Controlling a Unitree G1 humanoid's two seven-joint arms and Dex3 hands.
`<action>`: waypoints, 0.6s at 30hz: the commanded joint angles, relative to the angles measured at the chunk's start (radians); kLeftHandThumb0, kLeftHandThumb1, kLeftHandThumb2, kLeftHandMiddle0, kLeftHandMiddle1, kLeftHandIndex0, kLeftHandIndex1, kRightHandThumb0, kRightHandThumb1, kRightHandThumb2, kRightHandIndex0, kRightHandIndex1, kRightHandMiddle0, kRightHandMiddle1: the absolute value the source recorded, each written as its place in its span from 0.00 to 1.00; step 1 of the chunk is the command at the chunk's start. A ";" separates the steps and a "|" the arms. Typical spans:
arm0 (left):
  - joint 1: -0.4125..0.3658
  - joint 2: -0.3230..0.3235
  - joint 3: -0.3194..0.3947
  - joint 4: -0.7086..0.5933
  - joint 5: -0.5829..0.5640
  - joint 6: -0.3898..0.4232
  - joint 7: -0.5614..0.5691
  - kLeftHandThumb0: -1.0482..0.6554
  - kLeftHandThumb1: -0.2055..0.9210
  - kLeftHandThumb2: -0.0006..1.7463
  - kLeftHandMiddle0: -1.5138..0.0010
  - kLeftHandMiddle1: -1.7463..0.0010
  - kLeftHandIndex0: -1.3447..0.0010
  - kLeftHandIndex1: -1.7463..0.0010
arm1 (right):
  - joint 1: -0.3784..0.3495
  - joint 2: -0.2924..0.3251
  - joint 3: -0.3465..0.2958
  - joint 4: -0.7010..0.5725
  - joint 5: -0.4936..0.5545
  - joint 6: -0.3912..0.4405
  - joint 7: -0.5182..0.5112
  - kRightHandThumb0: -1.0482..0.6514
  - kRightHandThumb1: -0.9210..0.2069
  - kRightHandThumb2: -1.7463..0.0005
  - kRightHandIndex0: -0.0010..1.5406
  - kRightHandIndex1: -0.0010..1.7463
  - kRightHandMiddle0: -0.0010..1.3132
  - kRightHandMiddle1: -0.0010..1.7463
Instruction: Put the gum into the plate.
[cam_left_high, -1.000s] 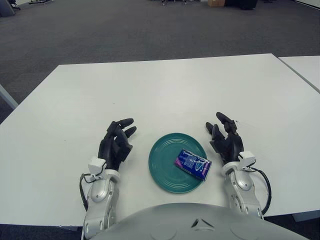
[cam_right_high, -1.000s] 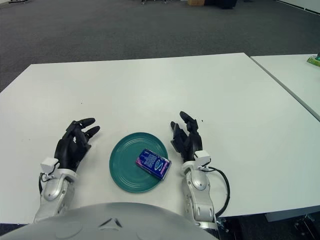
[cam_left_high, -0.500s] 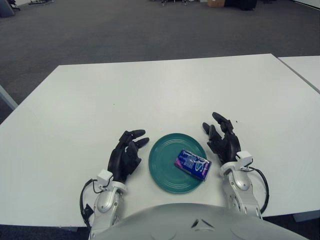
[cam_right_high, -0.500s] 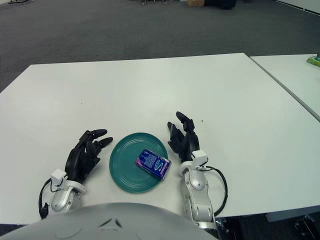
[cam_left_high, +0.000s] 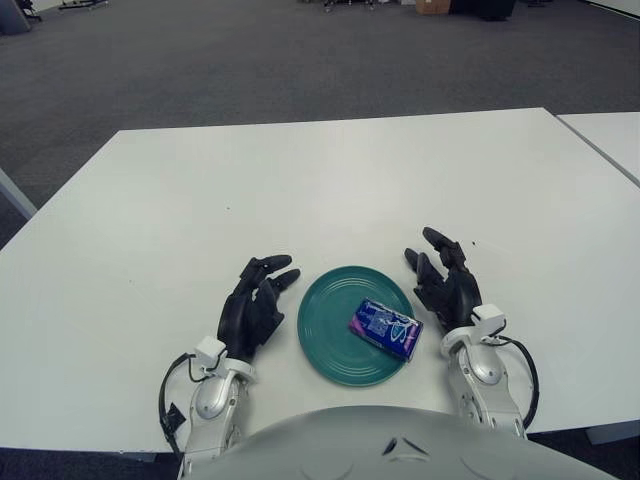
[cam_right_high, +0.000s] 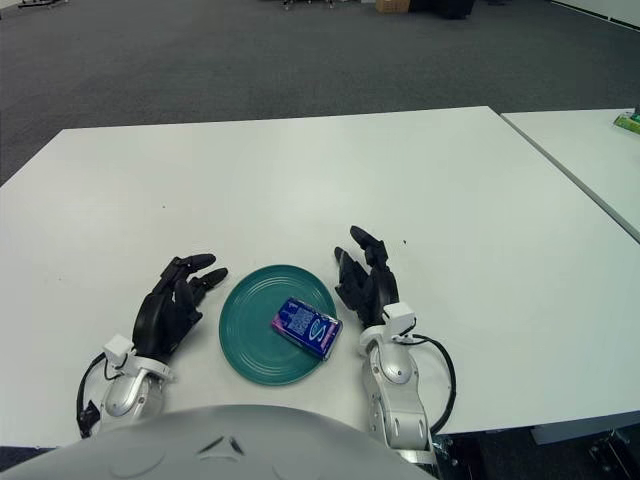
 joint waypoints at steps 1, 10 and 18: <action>0.022 -0.005 -0.012 0.017 0.014 0.021 0.021 0.13 1.00 0.49 0.68 0.62 0.75 0.37 | 0.028 -0.001 -0.001 0.006 -0.003 0.041 -0.007 0.24 0.00 0.56 0.34 0.01 0.00 0.38; 0.024 -0.002 -0.011 0.019 0.023 0.005 0.036 0.13 1.00 0.48 0.69 0.64 0.76 0.37 | 0.024 -0.008 -0.012 0.013 0.012 0.036 0.008 0.22 0.00 0.56 0.36 0.02 0.00 0.42; 0.027 -0.004 -0.017 0.013 0.022 -0.001 0.041 0.13 1.00 0.48 0.68 0.64 0.77 0.38 | 0.028 -0.013 -0.021 0.015 0.020 0.021 0.021 0.21 0.00 0.56 0.38 0.02 0.00 0.44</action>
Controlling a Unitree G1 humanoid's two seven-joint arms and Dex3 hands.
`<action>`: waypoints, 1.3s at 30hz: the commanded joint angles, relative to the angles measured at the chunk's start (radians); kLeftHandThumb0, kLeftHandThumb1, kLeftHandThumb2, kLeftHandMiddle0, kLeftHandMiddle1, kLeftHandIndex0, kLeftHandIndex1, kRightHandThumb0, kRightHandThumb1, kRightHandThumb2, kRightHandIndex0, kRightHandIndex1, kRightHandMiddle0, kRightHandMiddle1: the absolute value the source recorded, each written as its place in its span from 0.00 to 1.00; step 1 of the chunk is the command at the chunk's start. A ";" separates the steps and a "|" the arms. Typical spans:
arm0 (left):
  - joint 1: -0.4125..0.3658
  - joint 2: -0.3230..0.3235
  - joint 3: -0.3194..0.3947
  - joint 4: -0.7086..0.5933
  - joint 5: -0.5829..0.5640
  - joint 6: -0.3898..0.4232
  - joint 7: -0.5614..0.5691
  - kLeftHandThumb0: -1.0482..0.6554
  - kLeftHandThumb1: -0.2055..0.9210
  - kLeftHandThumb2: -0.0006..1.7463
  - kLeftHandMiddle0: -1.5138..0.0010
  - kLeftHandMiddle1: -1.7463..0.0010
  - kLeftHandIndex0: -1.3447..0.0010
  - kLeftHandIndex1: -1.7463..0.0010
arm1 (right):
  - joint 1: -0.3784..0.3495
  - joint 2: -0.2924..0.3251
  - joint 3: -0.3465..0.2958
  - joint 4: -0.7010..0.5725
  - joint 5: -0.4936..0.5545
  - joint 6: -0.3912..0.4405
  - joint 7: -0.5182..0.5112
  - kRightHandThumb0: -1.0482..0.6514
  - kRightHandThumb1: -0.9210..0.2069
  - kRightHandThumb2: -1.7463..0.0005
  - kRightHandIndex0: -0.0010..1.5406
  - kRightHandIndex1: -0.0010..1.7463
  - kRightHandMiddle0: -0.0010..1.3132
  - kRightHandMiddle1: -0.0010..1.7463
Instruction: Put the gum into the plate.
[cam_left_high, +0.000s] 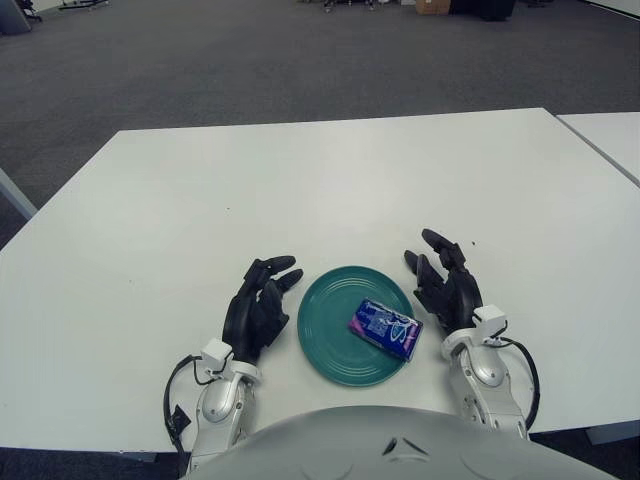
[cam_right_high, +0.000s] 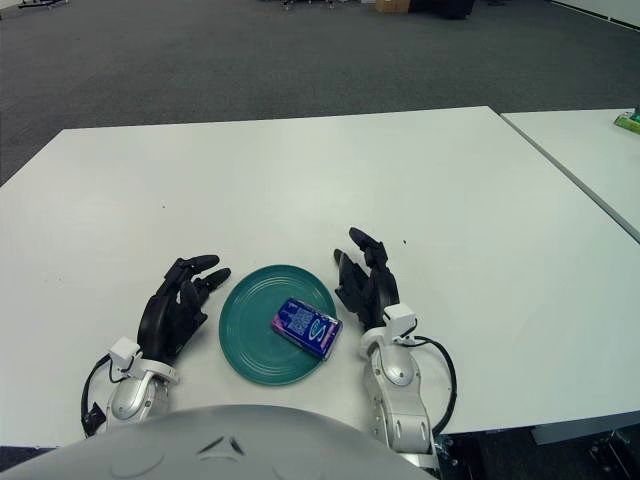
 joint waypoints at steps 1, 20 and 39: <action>0.015 0.001 -0.003 0.014 0.007 0.018 0.016 0.13 1.00 0.48 0.68 0.65 0.77 0.38 | 0.019 -0.006 -0.009 0.026 0.008 0.019 0.004 0.21 0.00 0.56 0.38 0.02 0.00 0.44; 0.016 -0.007 -0.002 0.005 0.035 -0.010 0.047 0.12 1.00 0.50 0.69 0.71 0.80 0.40 | 0.037 -0.010 -0.013 0.013 0.013 0.021 0.019 0.23 0.00 0.56 0.38 0.02 0.00 0.46; 0.029 -0.009 0.000 -0.018 0.018 0.017 0.059 0.11 1.00 0.50 0.70 0.71 0.80 0.40 | 0.039 -0.019 -0.015 0.019 0.010 0.009 0.027 0.21 0.00 0.56 0.38 0.02 0.00 0.47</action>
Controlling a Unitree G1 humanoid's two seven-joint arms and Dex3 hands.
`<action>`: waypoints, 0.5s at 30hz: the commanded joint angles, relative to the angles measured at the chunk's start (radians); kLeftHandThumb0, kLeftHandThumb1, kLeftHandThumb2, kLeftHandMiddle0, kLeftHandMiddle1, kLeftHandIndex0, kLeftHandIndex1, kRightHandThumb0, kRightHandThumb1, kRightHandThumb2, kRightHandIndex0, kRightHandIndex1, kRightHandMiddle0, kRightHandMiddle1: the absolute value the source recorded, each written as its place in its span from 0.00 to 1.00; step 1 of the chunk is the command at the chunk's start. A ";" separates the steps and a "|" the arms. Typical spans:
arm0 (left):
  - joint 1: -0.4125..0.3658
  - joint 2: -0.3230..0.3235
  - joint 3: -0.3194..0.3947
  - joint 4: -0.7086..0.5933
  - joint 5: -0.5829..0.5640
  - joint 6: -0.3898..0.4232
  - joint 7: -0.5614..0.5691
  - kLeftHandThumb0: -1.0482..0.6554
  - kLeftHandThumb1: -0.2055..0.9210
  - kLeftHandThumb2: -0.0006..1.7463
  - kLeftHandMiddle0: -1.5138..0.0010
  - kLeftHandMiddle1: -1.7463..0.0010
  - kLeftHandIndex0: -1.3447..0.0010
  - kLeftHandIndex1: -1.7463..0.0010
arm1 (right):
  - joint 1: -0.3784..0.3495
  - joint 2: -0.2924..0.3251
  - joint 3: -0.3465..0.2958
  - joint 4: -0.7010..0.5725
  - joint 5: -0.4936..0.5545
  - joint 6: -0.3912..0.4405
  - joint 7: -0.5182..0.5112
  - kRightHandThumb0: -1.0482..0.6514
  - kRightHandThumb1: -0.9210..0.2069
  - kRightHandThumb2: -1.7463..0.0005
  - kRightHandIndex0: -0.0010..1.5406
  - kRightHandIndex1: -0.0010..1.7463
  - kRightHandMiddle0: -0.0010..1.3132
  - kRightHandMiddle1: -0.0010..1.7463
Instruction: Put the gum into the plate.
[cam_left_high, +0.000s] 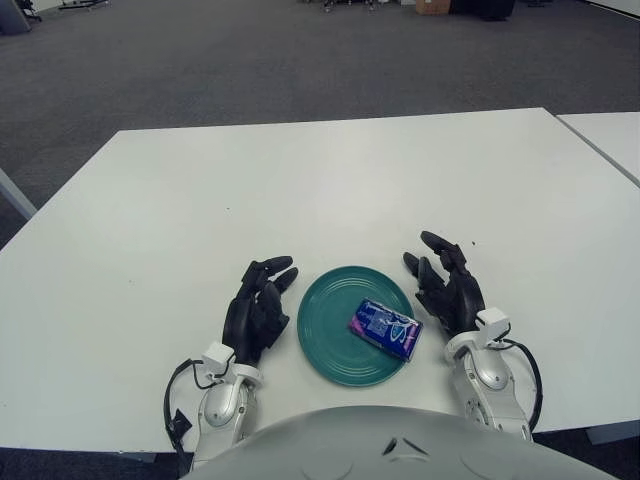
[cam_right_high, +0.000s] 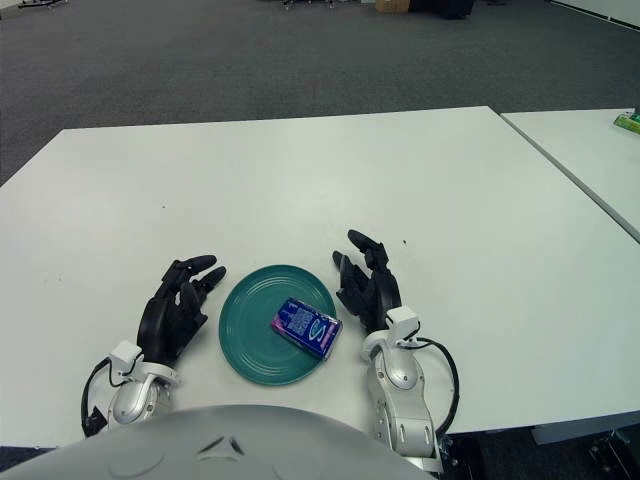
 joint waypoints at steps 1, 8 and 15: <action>0.013 0.002 0.005 -0.001 -0.010 0.029 0.012 0.10 1.00 0.50 0.70 0.71 0.80 0.40 | 0.020 -0.006 -0.008 0.026 0.005 0.023 0.000 0.21 0.00 0.56 0.38 0.02 0.00 0.47; 0.014 0.000 0.009 -0.012 -0.010 0.045 0.019 0.10 1.00 0.50 0.69 0.72 0.81 0.39 | 0.021 -0.006 -0.007 0.025 0.007 0.024 0.000 0.22 0.00 0.56 0.38 0.02 0.00 0.48; 0.016 -0.002 0.009 -0.019 -0.019 0.053 0.018 0.10 1.00 0.49 0.69 0.72 0.81 0.39 | 0.021 -0.003 -0.008 0.022 0.014 0.029 0.000 0.23 0.00 0.56 0.38 0.02 0.00 0.48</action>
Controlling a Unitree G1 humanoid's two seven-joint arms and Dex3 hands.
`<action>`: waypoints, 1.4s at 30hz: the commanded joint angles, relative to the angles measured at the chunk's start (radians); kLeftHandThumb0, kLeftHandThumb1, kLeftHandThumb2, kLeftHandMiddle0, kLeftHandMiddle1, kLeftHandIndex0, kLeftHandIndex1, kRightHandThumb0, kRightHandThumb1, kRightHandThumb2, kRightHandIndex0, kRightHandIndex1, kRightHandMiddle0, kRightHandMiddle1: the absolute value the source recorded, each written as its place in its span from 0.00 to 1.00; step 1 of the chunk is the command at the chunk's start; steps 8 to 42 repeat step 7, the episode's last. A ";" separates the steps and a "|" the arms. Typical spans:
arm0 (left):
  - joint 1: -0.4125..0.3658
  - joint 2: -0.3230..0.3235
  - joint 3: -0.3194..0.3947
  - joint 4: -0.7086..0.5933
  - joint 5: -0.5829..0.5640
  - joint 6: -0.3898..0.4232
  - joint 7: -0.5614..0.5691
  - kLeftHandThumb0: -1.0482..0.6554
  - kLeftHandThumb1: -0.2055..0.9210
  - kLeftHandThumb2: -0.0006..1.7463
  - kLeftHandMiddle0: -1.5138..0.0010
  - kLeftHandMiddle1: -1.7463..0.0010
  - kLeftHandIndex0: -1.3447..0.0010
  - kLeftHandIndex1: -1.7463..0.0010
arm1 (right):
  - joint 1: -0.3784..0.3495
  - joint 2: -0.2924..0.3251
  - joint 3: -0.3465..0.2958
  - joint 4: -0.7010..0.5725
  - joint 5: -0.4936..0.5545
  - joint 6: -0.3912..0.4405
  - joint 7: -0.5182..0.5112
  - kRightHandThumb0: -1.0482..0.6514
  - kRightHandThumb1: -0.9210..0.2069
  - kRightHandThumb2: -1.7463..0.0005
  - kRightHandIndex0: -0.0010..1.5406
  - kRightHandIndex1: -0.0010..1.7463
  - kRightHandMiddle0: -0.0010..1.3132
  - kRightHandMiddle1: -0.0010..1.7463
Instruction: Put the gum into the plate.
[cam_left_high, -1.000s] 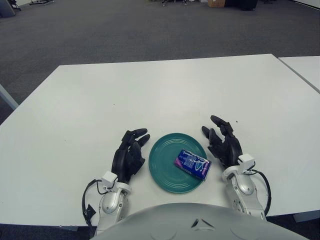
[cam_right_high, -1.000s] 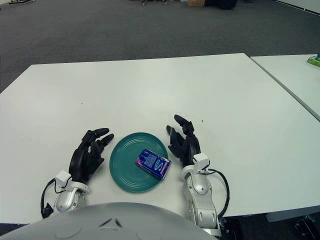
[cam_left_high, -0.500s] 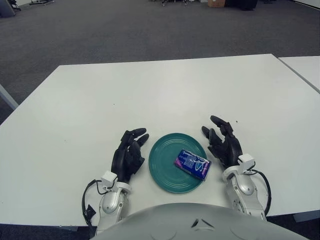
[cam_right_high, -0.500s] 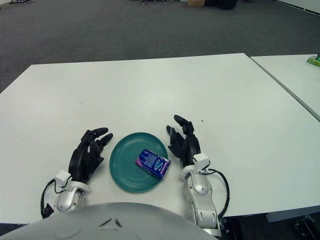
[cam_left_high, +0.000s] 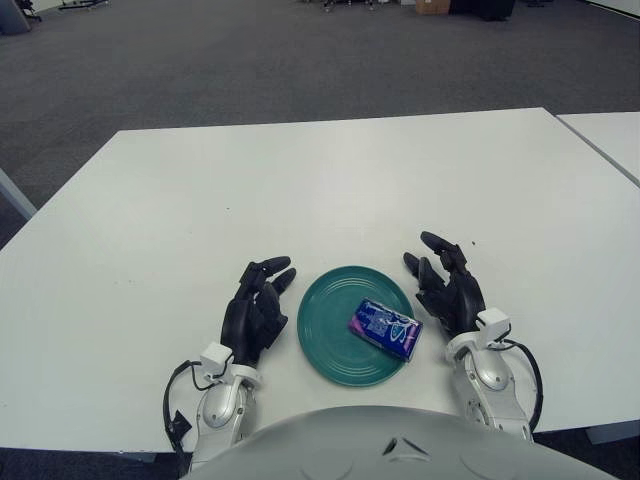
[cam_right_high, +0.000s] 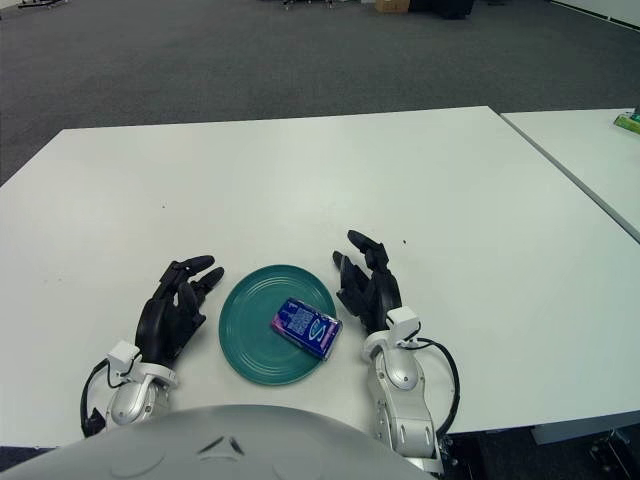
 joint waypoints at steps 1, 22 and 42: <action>0.009 0.001 0.007 0.003 -0.011 0.022 0.012 0.10 1.00 0.49 0.69 0.71 0.81 0.38 | 0.020 0.000 -0.008 0.022 0.013 0.031 -0.001 0.23 0.00 0.56 0.38 0.02 0.00 0.48; 0.006 0.007 0.008 0.007 -0.010 0.015 0.007 0.10 1.00 0.49 0.69 0.72 0.82 0.38 | 0.023 -0.002 -0.005 0.018 0.008 0.032 -0.001 0.22 0.00 0.55 0.38 0.02 0.00 0.48; 0.006 0.007 0.008 0.007 -0.010 0.015 0.007 0.10 1.00 0.49 0.69 0.72 0.82 0.38 | 0.023 -0.002 -0.005 0.018 0.008 0.032 -0.001 0.22 0.00 0.55 0.38 0.02 0.00 0.48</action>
